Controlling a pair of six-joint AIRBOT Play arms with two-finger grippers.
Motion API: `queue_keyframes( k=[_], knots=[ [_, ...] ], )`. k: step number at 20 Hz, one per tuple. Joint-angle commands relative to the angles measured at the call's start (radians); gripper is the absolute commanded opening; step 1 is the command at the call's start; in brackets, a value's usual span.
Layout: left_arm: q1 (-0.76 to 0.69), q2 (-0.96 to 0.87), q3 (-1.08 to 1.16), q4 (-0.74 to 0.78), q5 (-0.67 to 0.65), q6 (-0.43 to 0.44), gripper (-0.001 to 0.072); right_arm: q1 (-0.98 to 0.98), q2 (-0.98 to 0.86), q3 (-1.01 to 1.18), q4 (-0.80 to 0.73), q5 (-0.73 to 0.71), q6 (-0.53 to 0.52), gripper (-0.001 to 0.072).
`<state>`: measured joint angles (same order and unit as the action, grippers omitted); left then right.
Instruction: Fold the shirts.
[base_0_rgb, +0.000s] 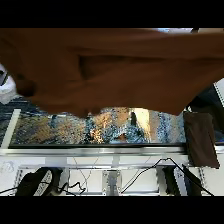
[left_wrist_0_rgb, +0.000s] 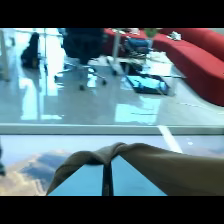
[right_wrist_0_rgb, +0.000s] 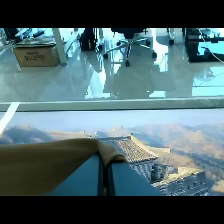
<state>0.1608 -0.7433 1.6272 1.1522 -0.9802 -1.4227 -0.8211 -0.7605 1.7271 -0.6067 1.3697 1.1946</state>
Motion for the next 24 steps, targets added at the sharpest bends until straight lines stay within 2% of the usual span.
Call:
queue_keyframes(
  k=[1, 3, 6, 9, 10, 11, 14, 17, 19, 22, 24],
  knots=[
    [0.001, -0.062, 0.002, 0.127, -0.165, -0.070, 0.0007, 0.069, -0.087, 0.029, 0.008, 0.038, 0.010, 0.0035],
    [0.001, -0.183, 0.002, 0.117, -0.235, -0.072, 0.0008, 0.164, -0.182, -0.034, -0.034, 0.063, 0.010, 0.0036],
    [-0.022, -0.402, 0.002, 0.063, -0.229, -0.072, 0.0007, 0.352, -0.340, -0.165, -0.152, 0.050, 0.009, 0.0035],
    [-0.063, -0.635, 0.002, 0.060, -0.091, -0.075, 0.0008, 0.541, -0.543, -0.252, -0.364, -0.178, 0.025, 0.0036],
    [-0.069, -0.714, 0.002, 0.059, -0.029, -0.107, 0.0007, 0.580, -0.632, -0.251, -0.388, -0.243, 0.049, 0.0036],
    [-0.069, -0.782, 0.005, 0.045, 0.013, -0.137, 0.0008, 0.599, -0.717, -0.251, -0.370, -0.307, 0.063, 0.0036],
    [-0.068, -0.935, 0.006, 0.015, 0.144, -0.148, 0.0008, 0.603, -0.900, -0.241, -0.286, -0.481, 0.066, 0.0035],
    [-0.067, -0.996, 0.043, 0.062, 0.177, -0.151, 0.0007, 0.602, -0.973, -0.175, -0.307, -0.509, 0.060, 0.0035],
    [-0.067, -0.995, 0.062, 0.113, 0.066, -0.148, 0.0008, 0.601, -0.972, -0.138, -0.311, -0.432, 0.058, 0.0035],
    [-0.069, -0.995, 0.064, 0.192, -0.294, -0.113, 0.0008, 0.605, -0.971, -0.129, -0.339, -0.166, 0.097, 0.0035],
    [-0.069, -0.995, 0.030, 0.259, -0.475, -0.100, 0.0008, 0.612, -0.971, -0.153, -0.463, -0.036, 0.158, 0.0035]
  ],
)
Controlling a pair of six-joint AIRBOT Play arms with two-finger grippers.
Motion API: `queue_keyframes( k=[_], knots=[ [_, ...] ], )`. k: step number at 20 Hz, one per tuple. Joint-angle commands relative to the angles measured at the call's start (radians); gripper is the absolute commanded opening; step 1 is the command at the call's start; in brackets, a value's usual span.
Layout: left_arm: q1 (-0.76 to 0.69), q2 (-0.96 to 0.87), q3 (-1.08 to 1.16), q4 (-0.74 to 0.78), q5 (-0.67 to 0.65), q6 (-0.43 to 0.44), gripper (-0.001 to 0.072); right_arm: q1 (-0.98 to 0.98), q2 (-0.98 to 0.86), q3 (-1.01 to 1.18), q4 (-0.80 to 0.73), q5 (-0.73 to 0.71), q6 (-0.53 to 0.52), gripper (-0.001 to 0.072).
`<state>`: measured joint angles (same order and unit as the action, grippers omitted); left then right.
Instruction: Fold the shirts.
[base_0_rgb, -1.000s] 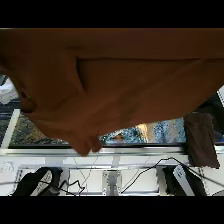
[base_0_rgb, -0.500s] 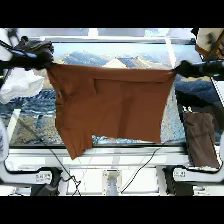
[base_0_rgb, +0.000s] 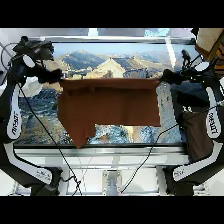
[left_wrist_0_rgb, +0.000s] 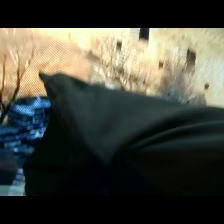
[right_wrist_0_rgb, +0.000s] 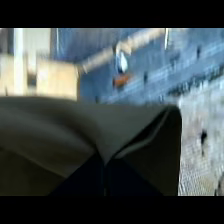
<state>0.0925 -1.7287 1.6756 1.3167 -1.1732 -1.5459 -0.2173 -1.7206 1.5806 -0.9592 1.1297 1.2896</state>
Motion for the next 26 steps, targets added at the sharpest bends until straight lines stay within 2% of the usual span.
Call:
queue_keyframes(
  k=[1, 4, 5, 6, 7, 8, 10, 11, 12, 13, 16, 19, 20, 21, 22, 26],
  knots=[
    [-0.001, -0.009, -0.047, 0.116, -0.325, 0.024, 0.0008, 0.010, -0.011, -0.029, -0.171, 0.234, 0.091, 0.0036],
    [0.000, -0.010, -0.158, 0.072, -0.346, 0.026, 0.0017, 0.005, -0.011, -0.107, -0.211, 0.259, 0.108, 0.0045],
    [0.000, -0.010, -0.181, 0.048, -0.346, 0.059, 0.0161, 0.005, -0.011, -0.120, -0.211, 0.260, 0.107, 0.0132],
    [0.000, -0.009, -0.183, 0.043, -0.347, 0.076, 0.0398, 0.005, -0.007, -0.119, -0.196, 0.259, 0.102, 0.0298],
    [0.002, 0.000, -0.175, 0.037, -0.346, 0.076, 0.0469, 0.005, 0.012, -0.119, -0.168, 0.236, 0.080, 0.0341],
    [0.002, 0.023, -0.164, 0.034, -0.328, 0.076, 0.0475, 0.005, 0.042, -0.118, -0.167, 0.196, 0.071, 0.0341],
    [0.006, 0.115, -0.154, 0.058, -0.235, 0.099, 0.0475, -0.002, 0.121, -0.114, -0.264, 0.151, 0.069, 0.0346],
    [0.016, 0.161, -0.156, 0.069, -0.207, 0.098, 0.0475, -0.012, 0.154, -0.116, -0.309, 0.182, 0.069, 0.0360],
    [0.030, 0.197, -0.158, 0.088, -0.214, 0.098, 0.0475, -0.026, 0.174, -0.122, -0.339, 0.229, 0.071, 0.0394],
    [0.047, 0.224, -0.174, 0.107, -0.241, 0.098, 0.0474, -0.050, 0.190, -0.141, -0.345, 0.279, 0.072, 0.0393],
    [0.122, 0.328, -0.384, 0.075, -0.219, 0.095, 0.0474, -0.120, 0.249, -0.295, -0.267, 0.277, 0.049, 0.0393],
    [0.177, 0.454, -0.700, -0.024, -0.021, 0.095, 0.0474, -0.150, 0.315, -0.517, -0.168, 0.154, -0.005, 0.0394],
    [0.184, 0.471, -0.777, -0.073, 0.040, 0.095, 0.0474, -0.151, 0.320, -0.573, -0.150, 0.114, -0.007, 0.0418],
    [0.183, 0.470, -0.823, -0.111, 0.074, 0.095, 0.0474, -0.153, 0.320, -0.613, -0.127, 0.087, -0.008, 0.0480],
    [0.181, 0.466, -0.858, -0.156, 0.106, 0.096, 0.0474, -0.153, 0.320, -0.642, -0.108, 0.071, -0.016, 0.0502],
    [0.182, 0.465, -0.897, -0.248, 0.186, 0.096, 0.0473, -0.153, 0.320, -0.692, -0.079, 0.061, -0.048, 0.0501]
  ],
)
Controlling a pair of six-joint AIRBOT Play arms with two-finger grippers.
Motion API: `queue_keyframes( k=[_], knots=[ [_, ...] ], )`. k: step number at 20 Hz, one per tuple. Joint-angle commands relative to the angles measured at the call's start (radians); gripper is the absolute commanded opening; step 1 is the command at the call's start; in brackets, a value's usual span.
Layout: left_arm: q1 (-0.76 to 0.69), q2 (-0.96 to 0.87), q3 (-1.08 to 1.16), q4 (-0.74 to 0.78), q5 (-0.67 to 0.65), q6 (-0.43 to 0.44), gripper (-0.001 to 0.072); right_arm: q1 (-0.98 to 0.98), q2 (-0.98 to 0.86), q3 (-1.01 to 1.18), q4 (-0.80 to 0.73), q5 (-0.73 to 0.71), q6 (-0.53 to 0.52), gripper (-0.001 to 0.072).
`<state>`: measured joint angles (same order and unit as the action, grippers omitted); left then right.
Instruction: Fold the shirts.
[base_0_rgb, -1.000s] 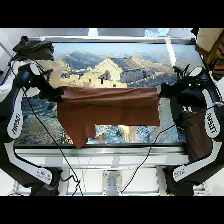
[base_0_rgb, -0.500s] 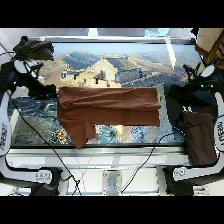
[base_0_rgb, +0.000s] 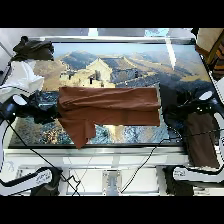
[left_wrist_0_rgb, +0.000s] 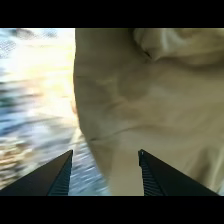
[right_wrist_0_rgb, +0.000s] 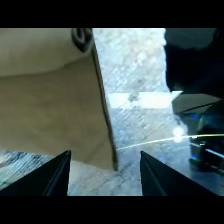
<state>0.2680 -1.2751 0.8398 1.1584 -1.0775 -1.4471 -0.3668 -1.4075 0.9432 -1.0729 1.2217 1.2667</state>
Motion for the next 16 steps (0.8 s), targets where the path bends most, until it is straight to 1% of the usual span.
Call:
queue_keyframes(
  k=[1, 4, 9, 11, 16],
  knots=[
    [0.006, 0.010, -0.061, -0.096, 0.077, -0.016, 0.0472, -0.003, 0.008, -0.055, 0.035, -0.031, -0.031, 0.0501],
    [0.006, -0.018, -0.063, -0.080, -0.001, -0.023, 0.0472, -0.006, 0.018, -0.055, 0.033, -0.035, -0.034, 0.0501],
    [-0.007, -0.047, -0.072, -0.081, -0.047, -0.034, 0.0471, -0.006, 0.039, -0.055, 0.035, -0.035, -0.035, 0.0500],
    [-0.035, -0.051, -0.076, -0.081, -0.045, -0.035, 0.0448, -0.006, 0.051, -0.055, 0.036, -0.040, -0.034, 0.0500],
    [-0.166, -0.116, -0.084, -0.080, -0.065, -0.077, 0.0448, -0.006, 0.074, -0.055, 0.042, -0.027, -0.034, 0.0500]
  ],
)
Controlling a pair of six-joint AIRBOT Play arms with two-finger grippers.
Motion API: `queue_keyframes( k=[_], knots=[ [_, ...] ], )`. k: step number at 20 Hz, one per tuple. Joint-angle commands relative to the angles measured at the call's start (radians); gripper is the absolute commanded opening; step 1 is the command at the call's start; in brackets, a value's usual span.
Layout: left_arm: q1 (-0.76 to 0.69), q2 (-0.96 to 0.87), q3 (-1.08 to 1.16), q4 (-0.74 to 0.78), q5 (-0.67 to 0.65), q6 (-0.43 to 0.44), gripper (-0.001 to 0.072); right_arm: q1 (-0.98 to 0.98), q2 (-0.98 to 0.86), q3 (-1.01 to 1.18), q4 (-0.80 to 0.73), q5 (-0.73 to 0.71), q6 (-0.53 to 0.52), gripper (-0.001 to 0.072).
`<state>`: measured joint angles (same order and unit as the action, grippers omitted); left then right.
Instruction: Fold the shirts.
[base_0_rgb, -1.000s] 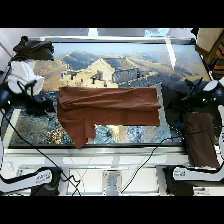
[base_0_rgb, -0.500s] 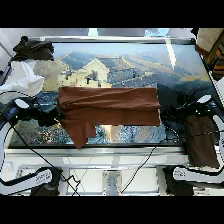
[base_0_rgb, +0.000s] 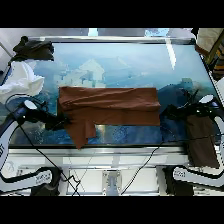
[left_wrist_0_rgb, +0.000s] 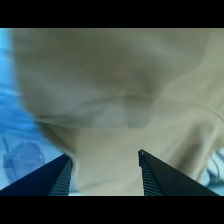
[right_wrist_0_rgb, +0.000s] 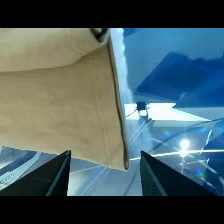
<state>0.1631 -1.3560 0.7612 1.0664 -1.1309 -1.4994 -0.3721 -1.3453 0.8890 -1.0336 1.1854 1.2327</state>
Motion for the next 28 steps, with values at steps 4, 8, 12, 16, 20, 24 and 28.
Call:
queue_keyframes(
  k=[4, 8, 12, 16, 20, 24, 28],
  knots=[
    [-0.115, -0.082, -0.005, 0.008, -0.020, -0.038, 0.0177, 0.000, 0.012, 0.000, 0.002, 0.017, 0.000, 0.0499],
    [-0.114, -0.082, -0.005, -0.004, -0.023, -0.038, 0.0011, 0.000, 0.011, -0.023, -0.015, 0.087, 0.057, 0.0499],
    [-0.114, -0.082, -0.005, -0.008, -0.060, -0.038, 0.0011, 0.000, 0.000, -0.095, 0.019, -0.017, 0.058, 0.0499],
    [-0.114, -0.082, -0.005, -0.032, -0.073, -0.026, 0.0011, 0.000, -0.047, -0.150, 0.105, -0.057, 0.052, 0.0499],
    [-0.114, -0.082, -0.005, -0.035, -0.072, -0.022, 0.0011, 0.000, -0.053, -0.170, 0.114, -0.117, 0.053, 0.0494],
    [-0.114, -0.082, -0.005, -0.047, -0.075, -0.022, 0.0011, 0.000, -0.053, -0.170, 0.145, -0.159, 0.048, 0.0138],
    [-0.114, -0.073, -0.004, -0.100, -0.103, 0.026, 0.0010, 0.000, -0.039, -0.170, 0.188, -0.080, -0.026, 0.0038]
  ],
)
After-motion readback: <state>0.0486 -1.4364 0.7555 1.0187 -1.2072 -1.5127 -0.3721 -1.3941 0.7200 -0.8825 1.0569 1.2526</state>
